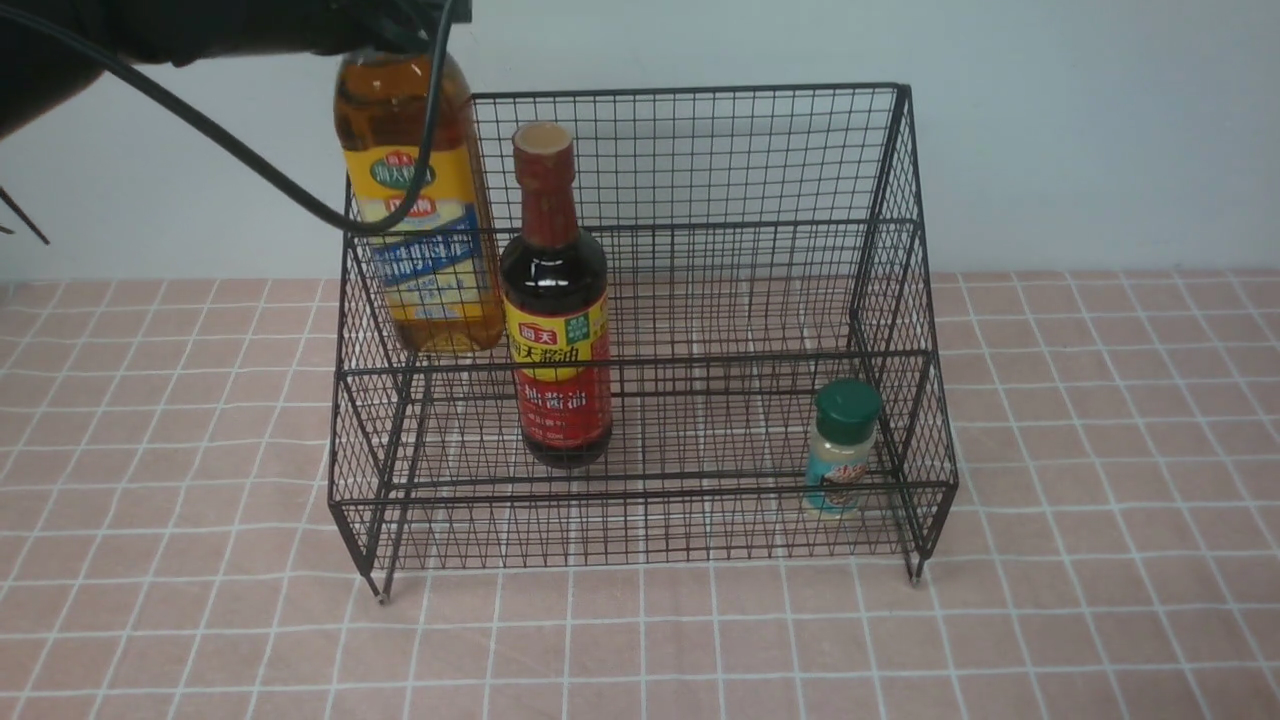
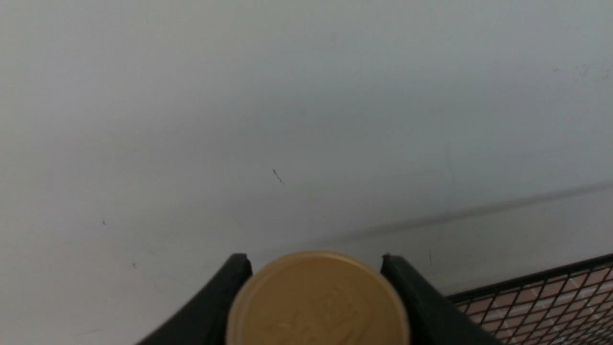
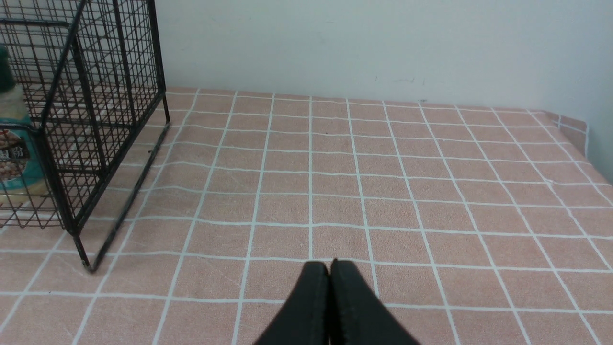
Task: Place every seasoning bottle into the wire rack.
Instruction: Use the left arm to put the condiment bottle back on the shelf
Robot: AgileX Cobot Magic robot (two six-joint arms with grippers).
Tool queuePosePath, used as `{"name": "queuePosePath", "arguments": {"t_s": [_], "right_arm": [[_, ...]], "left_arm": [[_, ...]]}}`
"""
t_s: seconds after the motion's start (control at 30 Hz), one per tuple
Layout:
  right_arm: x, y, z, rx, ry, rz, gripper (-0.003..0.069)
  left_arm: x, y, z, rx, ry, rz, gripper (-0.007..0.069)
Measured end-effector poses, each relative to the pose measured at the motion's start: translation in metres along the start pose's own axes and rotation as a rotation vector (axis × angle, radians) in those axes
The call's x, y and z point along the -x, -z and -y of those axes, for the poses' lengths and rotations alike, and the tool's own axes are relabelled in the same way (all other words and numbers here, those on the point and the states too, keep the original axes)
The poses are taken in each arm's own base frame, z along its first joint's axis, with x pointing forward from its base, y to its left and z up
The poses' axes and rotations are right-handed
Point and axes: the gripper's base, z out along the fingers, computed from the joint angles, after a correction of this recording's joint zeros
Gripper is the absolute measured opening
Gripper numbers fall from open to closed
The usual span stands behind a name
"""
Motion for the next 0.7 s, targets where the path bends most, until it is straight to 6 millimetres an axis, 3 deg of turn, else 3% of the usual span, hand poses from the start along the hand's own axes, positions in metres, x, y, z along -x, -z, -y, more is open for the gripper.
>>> {"name": "queuePosePath", "arguments": {"t_s": [0.27,0.7], "right_arm": [[0.000,0.000,0.000,0.000,0.000,0.000,-0.0012],[0.000,0.000,0.000,0.000,0.000,0.000,-0.0012]], "left_arm": [[-0.019,-0.017,0.000,-0.004,0.003,-0.091,0.0304],[-0.020,-0.020,-0.001,-0.004,-0.003,-0.092,0.0304]]}}
